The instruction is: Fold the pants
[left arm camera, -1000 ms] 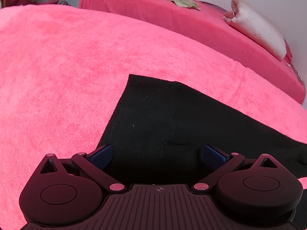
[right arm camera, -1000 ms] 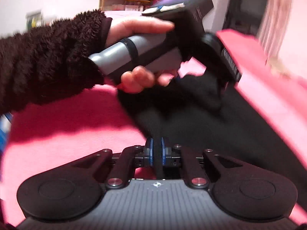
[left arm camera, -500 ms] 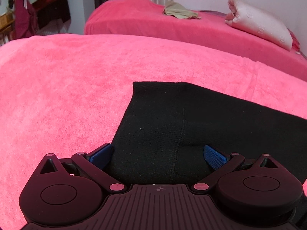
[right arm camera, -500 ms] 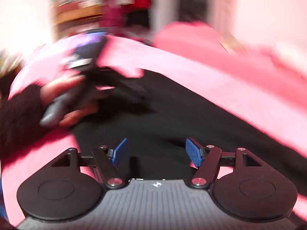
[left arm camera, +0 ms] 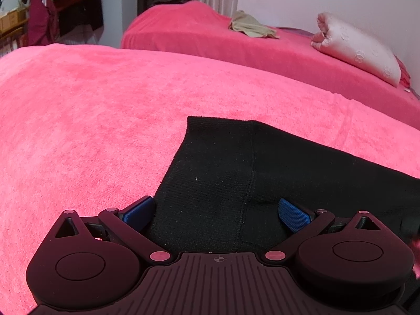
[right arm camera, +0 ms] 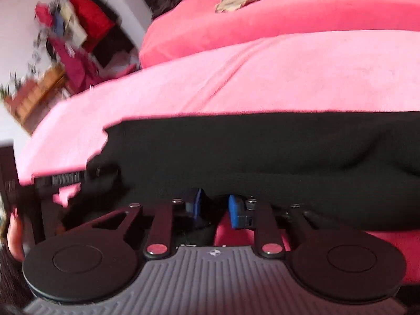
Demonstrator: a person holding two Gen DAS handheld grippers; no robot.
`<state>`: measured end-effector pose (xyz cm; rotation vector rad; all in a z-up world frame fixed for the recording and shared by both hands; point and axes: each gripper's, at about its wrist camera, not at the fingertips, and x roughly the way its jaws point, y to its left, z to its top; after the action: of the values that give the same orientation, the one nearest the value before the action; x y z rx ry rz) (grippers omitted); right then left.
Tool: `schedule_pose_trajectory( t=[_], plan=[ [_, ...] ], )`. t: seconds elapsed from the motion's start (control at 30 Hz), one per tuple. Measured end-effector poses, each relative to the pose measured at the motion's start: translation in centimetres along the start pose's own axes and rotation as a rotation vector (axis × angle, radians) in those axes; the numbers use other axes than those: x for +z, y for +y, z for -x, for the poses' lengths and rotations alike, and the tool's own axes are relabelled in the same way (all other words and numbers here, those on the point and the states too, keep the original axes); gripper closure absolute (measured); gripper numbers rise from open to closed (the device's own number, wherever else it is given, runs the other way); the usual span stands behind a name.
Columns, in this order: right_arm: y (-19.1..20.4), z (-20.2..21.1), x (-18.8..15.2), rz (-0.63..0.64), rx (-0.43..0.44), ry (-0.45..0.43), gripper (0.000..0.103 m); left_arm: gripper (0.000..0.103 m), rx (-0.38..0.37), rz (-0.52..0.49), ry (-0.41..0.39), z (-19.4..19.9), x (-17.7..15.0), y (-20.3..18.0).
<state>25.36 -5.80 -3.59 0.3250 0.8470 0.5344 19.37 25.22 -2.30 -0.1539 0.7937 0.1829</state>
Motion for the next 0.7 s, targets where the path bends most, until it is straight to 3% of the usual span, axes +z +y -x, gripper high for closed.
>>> schedule_pose_trajectory(
  t=[0.07,0.13,0.2,0.23,0.27,0.43,0.6,0.7],
  plan=[
    [-0.4,-0.8,-0.5,-0.040,-0.015,0.001,0.079,0.000,0.007,-0.004,-0.001,0.0,0.0,-0.1],
    [0.0,-0.8,-1.1,-0.018,-0.026,0.057,0.073,0.000,0.007,-0.005,-0.001,0.0,0.0,-0.1],
    [0.9,0.6,-0.7,0.056,-0.028,0.104,0.063,0.000,0.002,0.008,-0.002,0.1,0.0,0.0],
    [1.5,1.3,-0.3,0.083,-0.012,0.130,0.047,0.000,0.010,0.023,-0.005,0.3,0.0,0.2],
    [1.7,2.6,0.1,0.111,0.012,0.126,0.040,0.000,0.031,0.044,-0.001,0.5,0.0,0.5],
    [5.9,3.3,1.8,0.352,-0.009,0.037,0.032,0.000,-0.025,0.238,0.029,1.9,-0.5,4.6],
    [10.7,-3.4,1.9,0.614,-0.097,0.015,0.031,0.000,-0.084,0.365,-0.015,4.2,-1.5,7.5],
    [12.8,-8.1,1.3,0.756,-0.166,-0.006,0.031,0.000,-0.098,0.327,-0.013,4.4,-2.1,6.7]
  ],
)
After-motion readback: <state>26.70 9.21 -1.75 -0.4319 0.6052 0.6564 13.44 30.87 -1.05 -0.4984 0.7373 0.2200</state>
